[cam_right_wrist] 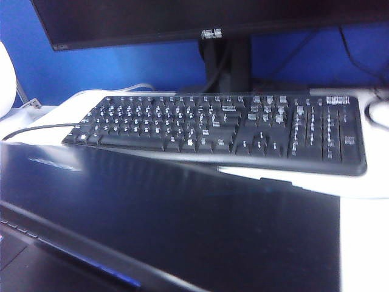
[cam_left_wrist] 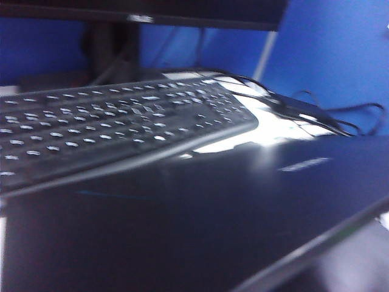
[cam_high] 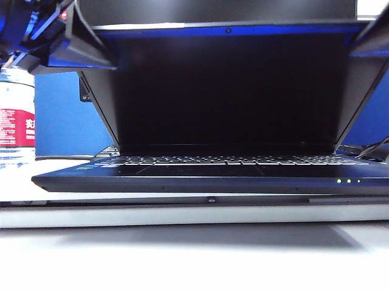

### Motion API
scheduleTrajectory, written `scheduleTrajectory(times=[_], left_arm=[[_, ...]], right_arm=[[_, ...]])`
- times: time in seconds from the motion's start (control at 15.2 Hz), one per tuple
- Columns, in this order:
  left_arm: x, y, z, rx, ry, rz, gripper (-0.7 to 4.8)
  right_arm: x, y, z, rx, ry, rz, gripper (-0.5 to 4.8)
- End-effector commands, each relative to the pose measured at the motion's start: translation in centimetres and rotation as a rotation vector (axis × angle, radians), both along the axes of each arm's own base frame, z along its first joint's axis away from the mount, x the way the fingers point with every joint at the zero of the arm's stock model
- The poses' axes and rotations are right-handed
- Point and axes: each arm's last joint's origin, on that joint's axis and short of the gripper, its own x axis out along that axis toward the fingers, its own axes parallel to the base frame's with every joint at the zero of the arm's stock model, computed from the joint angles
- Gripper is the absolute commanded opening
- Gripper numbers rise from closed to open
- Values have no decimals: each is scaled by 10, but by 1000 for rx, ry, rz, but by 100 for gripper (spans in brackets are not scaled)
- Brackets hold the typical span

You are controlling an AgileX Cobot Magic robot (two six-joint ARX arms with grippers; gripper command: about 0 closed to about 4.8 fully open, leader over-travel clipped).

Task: Open the lid of the black laptop.

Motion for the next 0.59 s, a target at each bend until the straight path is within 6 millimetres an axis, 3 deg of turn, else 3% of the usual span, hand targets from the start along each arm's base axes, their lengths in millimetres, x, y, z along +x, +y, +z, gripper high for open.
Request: scheduleTrajectory(times=[0.07, 0.59], left_arm=[[5, 3, 18, -59, -99, 36, 21], [15, -4, 43, -16, -186, 40, 21]], right_arm=[[7, 4, 21, 19, -88, 2, -6], [27, 3, 43, 5, -119, -36, -6]])
